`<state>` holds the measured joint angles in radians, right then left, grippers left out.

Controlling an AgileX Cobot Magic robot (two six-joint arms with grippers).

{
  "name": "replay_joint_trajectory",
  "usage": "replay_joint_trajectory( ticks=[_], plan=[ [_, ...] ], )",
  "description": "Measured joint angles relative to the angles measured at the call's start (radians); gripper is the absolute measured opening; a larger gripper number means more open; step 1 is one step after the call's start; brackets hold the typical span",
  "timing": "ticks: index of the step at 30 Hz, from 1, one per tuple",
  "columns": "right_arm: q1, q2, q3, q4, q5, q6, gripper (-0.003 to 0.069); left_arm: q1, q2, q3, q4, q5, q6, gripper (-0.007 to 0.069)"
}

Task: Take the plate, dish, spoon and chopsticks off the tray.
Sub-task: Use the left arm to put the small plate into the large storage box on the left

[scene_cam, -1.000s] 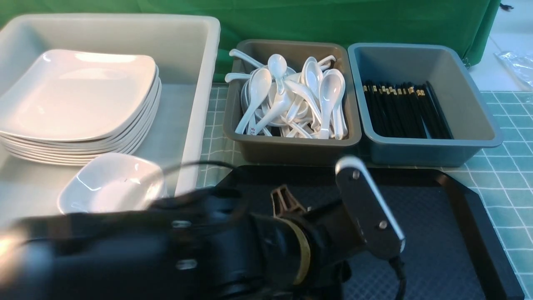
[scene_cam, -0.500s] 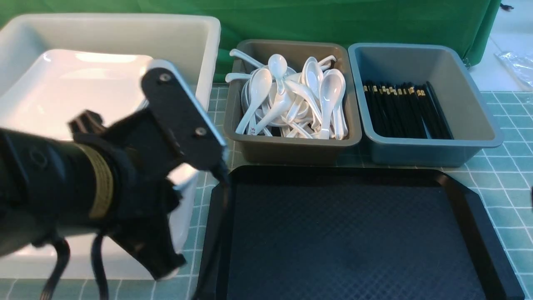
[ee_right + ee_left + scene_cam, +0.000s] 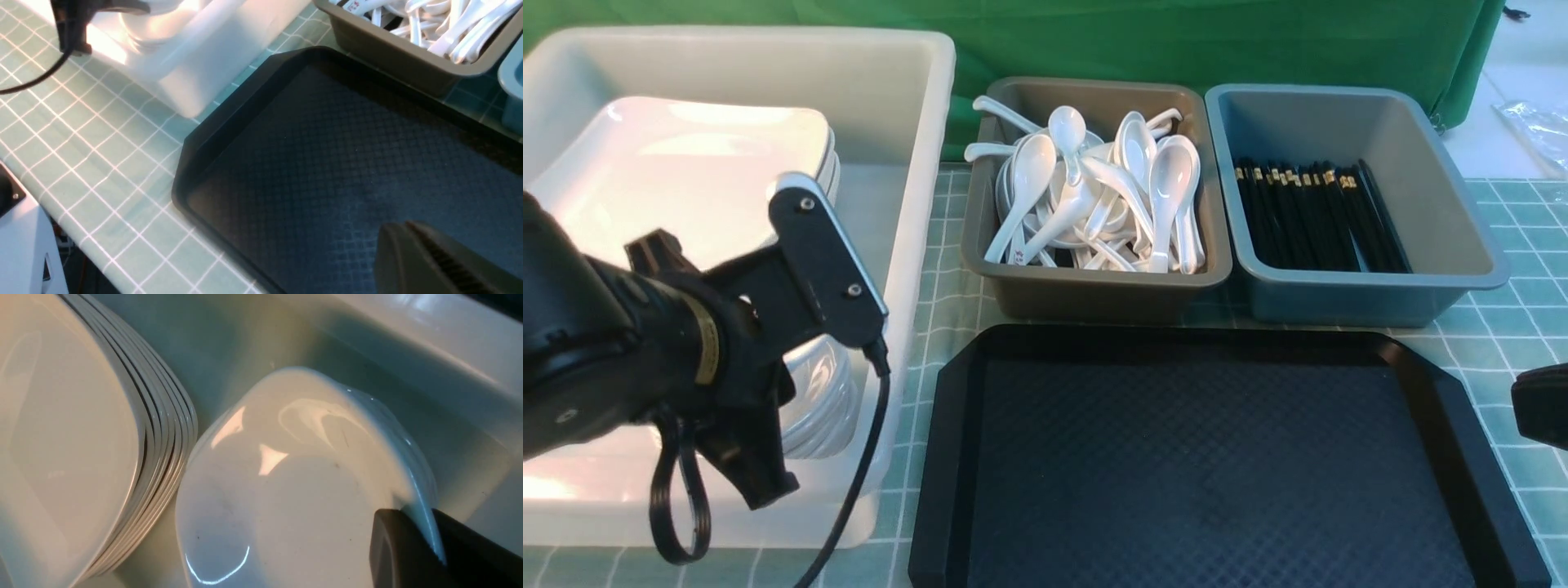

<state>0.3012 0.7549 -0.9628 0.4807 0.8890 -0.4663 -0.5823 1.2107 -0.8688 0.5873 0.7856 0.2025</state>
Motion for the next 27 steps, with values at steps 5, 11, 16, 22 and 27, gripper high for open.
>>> replay_joint_trajectory(
  ticks=[5, 11, 16, 22, 27],
  plan=[
    [0.0, 0.0, 0.0, 0.001, 0.0, -0.02, 0.0025, 0.007, 0.002, 0.003, 0.009, -0.008, 0.002, 0.0021],
    [0.0, 0.0, 0.0, 0.002, 0.017, -0.021, 0.0025, 0.009, 0.053, 0.003, 0.012, 0.013, 0.003, 0.0059],
    [0.0, 0.0, 0.0, 0.002, 0.039, -0.021, 0.0026, 0.01, 0.081, 0.003, 0.013, 0.013, 0.005, 0.0159],
    [0.0, 0.0, 0.0, 0.017, 0.077, -0.021, 0.0026, 0.011, 0.064, 0.004, 0.008, 0.018, -0.001, 0.038],
    [0.0, 0.0, 0.0, 0.028, 0.088, -0.022, 0.0027, 0.011, -0.024, -0.014, -0.107, 0.039, -0.004, 0.052]
  ],
)
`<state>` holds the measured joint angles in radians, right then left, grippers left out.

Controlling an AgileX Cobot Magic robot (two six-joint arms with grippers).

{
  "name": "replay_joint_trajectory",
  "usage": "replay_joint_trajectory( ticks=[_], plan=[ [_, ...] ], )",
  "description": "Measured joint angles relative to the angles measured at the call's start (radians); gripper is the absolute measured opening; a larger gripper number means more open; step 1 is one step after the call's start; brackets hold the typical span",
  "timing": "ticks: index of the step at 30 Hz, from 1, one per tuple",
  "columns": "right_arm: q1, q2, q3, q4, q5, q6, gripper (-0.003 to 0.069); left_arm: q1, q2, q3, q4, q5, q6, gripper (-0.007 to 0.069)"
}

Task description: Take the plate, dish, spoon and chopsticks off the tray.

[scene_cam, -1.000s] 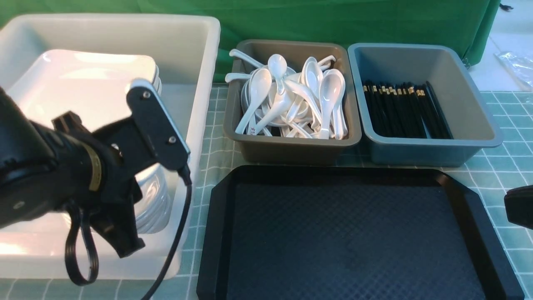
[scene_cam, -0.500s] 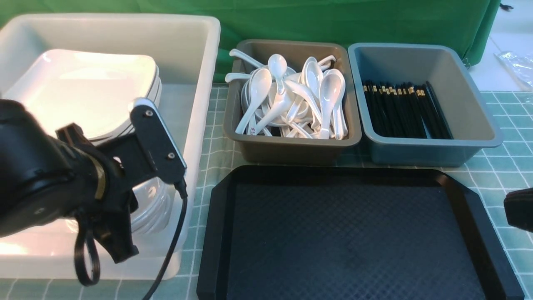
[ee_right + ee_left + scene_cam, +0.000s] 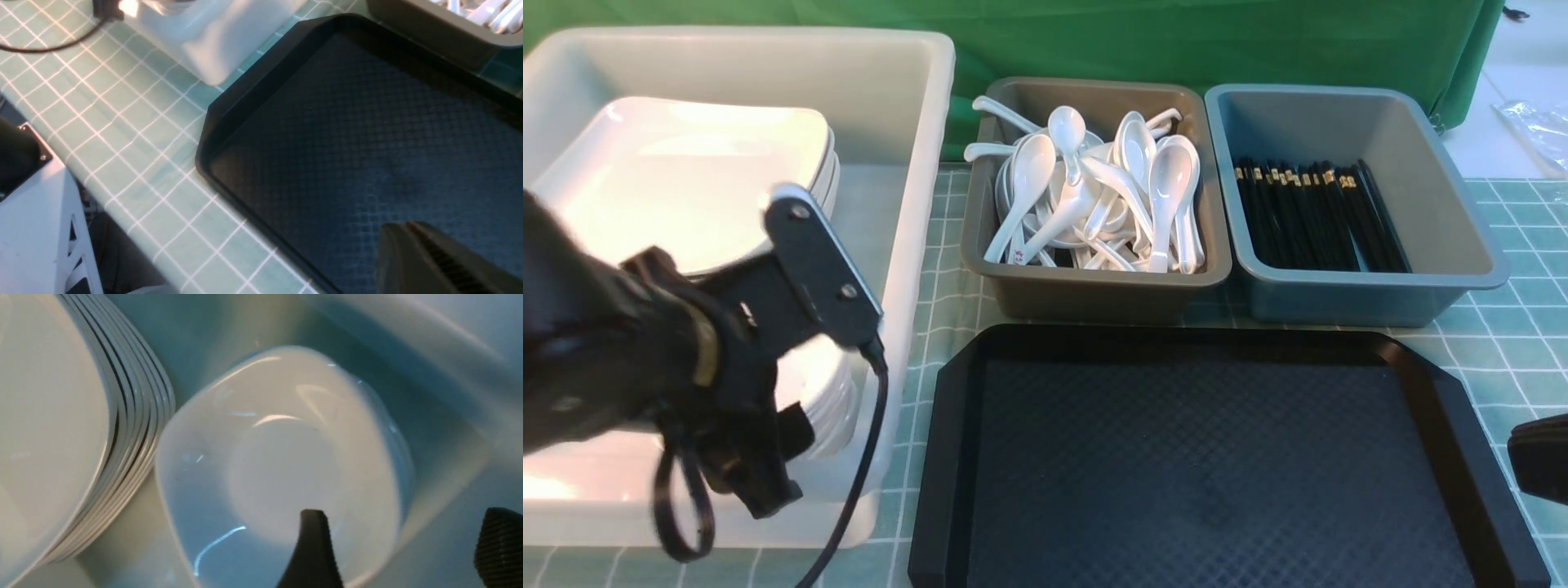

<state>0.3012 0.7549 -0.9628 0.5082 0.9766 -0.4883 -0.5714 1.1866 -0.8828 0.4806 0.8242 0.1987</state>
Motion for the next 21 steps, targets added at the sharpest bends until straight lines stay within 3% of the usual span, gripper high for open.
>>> replay_joint_trajectory(
  ticks=[2, 5, 8, 13, 18, 21],
  plan=[
    [0.0, 0.0, 0.0, 0.001, 0.003, 0.0, 0.0028, 0.0, -0.079, -0.016, -0.106, 0.005, 0.0, 0.0573],
    [0.0, 0.0, 0.0, 0.001, 0.003, 0.0, 0.0031, 0.0, -0.183, -0.021, -0.204, 0.004, -0.005, 0.057],
    [0.0, 0.0, 0.0, 0.001, 0.003, 0.0, 0.0032, 0.0, -0.348, 0.007, -0.28, -0.062, -0.074, 0.0424],
    [0.0, 0.0, 0.0, -0.014, 0.021, 0.036, 0.0034, 0.0, -0.639, 0.207, -0.448, -0.337, -0.069, 0.0065],
    [0.0, 0.0, 0.0, -0.076, 0.008, 0.104, 0.0031, 0.0, -0.871, 0.495, -0.582, -0.736, -0.021, 0.0011],
    [0.0, 0.0, 0.0, -0.082, -0.009, 0.123, 0.0031, 0.0, -0.901, 0.568, -0.588, -0.851, -0.017, 0.0011]
  ],
)
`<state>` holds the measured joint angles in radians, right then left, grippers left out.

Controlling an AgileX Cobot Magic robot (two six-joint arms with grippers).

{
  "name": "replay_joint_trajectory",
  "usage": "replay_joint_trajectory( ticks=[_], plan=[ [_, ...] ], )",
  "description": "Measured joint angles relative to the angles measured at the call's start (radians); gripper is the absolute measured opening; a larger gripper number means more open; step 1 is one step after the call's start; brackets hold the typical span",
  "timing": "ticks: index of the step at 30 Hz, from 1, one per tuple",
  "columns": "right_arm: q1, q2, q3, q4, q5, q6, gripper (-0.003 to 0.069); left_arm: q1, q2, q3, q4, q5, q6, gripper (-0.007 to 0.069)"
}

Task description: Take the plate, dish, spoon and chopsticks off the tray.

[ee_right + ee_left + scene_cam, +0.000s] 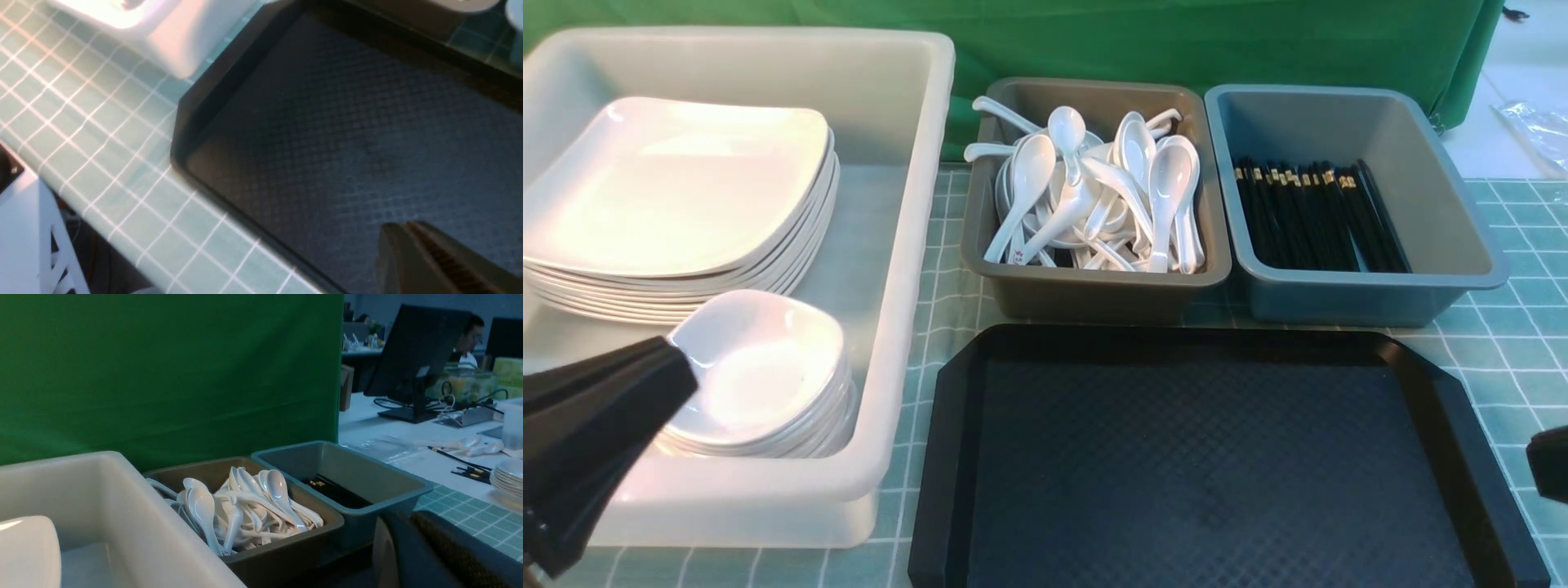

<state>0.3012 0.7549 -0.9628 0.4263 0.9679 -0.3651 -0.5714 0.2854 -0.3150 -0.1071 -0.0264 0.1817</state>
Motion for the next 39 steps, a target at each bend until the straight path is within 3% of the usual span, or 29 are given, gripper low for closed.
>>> replay_joint_trajectory(
  ticks=[13, 19, 22, 30, 33, 39],
  plan=[
    [0.009, 0.0, 0.0, -0.002, -0.005, 0.015, 0.0044, 0.0, -0.001, 0.057, 0.0, 0.063, 0.0, 0.0013],
    [0.19, -0.007, 0.01, -0.042, -0.07, 0.015, 0.0053, 0.0, -0.001, 0.062, 0.0, 0.078, 0.0, 0.0013],
    [0.216, -0.044, 0.041, -0.045, -0.14, 0.008, 0.0054, 0.0, -0.001, 0.062, 0.0, 0.078, 0.008, 0.0013],
    [-0.019, -0.325, 0.303, -0.113, -0.381, -0.098, 0.0019, 0.0, -0.001, 0.062, 0.0, 0.078, 0.02, 0.0013],
    [-0.132, -0.504, 0.535, -0.13, -0.522, -0.123, 0.0019, 0.0, -0.001, 0.062, 0.0, 0.078, 0.02, 0.0016],
    [-0.176, -0.673, 0.817, -0.144, -0.701, -0.071, 0.0019, 0.0, -0.001, 0.062, 0.0, 0.078, 0.021, 0.0017]
  ],
)
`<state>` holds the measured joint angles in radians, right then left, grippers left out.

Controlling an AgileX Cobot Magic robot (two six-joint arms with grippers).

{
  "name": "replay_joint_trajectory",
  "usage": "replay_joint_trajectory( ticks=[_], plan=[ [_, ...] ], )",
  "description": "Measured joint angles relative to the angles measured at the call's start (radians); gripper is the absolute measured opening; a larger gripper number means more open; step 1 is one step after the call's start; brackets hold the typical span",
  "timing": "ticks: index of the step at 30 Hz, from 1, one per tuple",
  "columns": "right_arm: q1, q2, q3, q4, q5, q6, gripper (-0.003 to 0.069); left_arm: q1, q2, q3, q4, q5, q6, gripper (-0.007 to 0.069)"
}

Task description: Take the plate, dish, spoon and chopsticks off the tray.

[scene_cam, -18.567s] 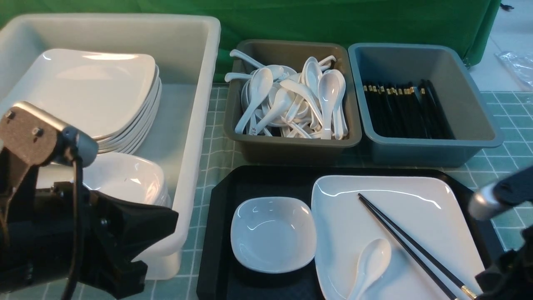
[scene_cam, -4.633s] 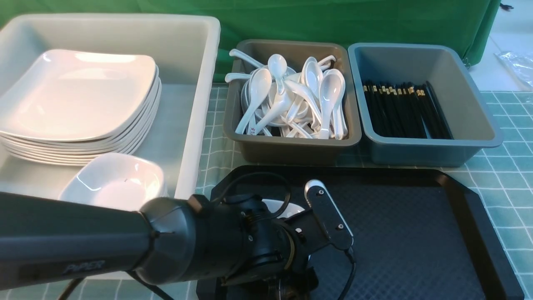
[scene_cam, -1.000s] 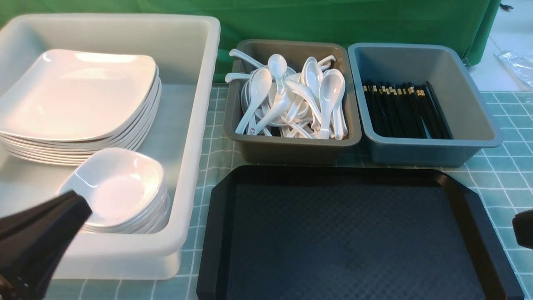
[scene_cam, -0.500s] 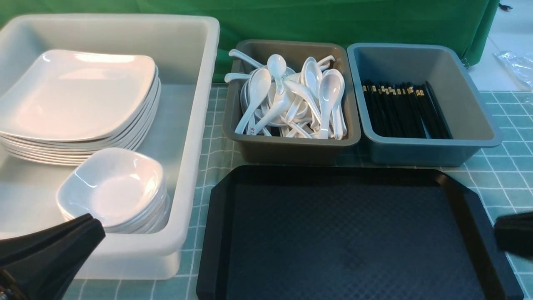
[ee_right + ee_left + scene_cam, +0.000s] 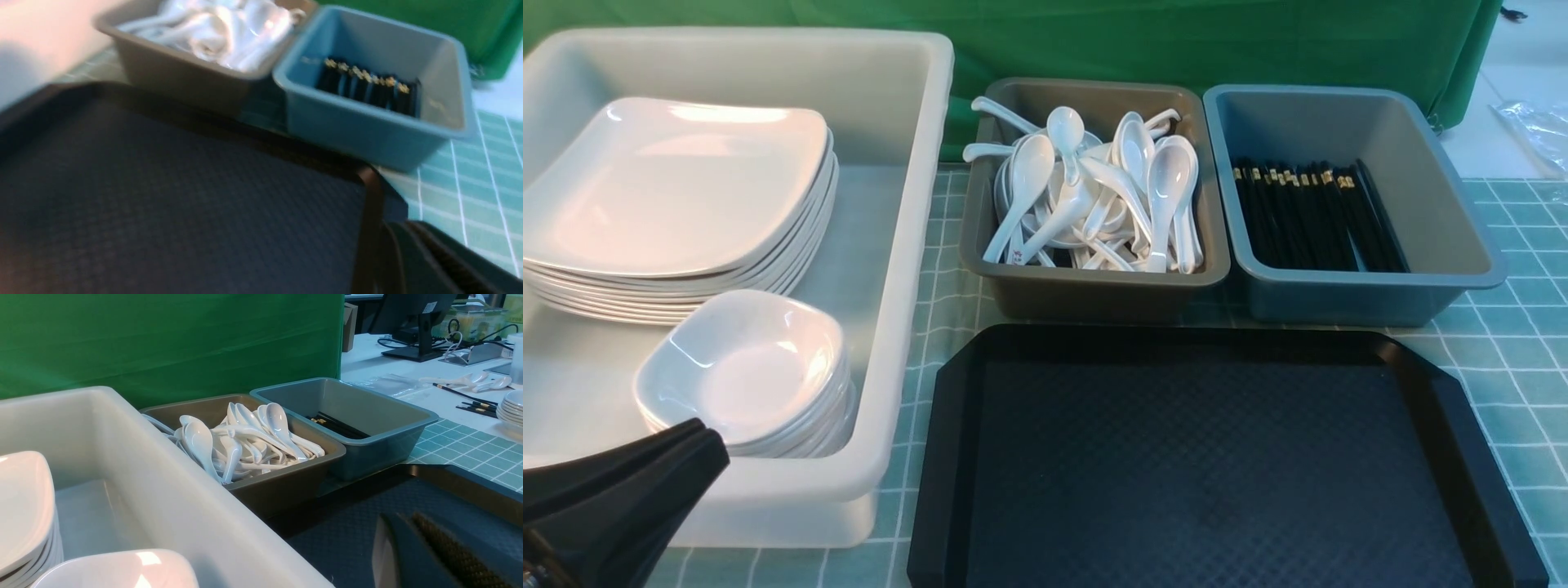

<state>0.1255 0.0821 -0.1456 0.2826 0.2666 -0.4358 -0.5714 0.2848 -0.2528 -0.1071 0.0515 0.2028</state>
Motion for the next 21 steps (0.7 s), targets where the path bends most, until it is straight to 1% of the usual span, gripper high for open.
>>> replay_joint_trajectory(
  ticks=[2, 5, 11, 15, 21],
  plan=[
    [-0.002, -0.068, 0.105, -0.018, -0.066, 0.032, 0.0019, 0.0, 0.0, 0.0, 0.0, 0.001, 0.001, 0.0017],
    [-0.002, -0.079, 0.148, -0.028, -0.075, 0.051, 0.0019, 0.0, 0.0, 0.0, 0.0, 0.002, 0.0, 0.0017],
    [-0.034, -0.08, 0.151, -0.096, -0.041, 0.093, 0.0019, 0.0, 0.0, 0.0, 0.0, 0.002, 0.0, 0.0017],
    [-0.07, -0.08, 0.151, -0.143, -0.039, 0.152, 0.0019, 0.0, 0.0, 0.0, 0.0, 0.002, 0.0, 0.0017],
    [-0.083, -0.08, 0.151, -0.167, -0.039, 0.166, 0.0019, 0.0, 0.0, 0.0, 0.0, 0.002, 0.0, 0.0017]
  ],
)
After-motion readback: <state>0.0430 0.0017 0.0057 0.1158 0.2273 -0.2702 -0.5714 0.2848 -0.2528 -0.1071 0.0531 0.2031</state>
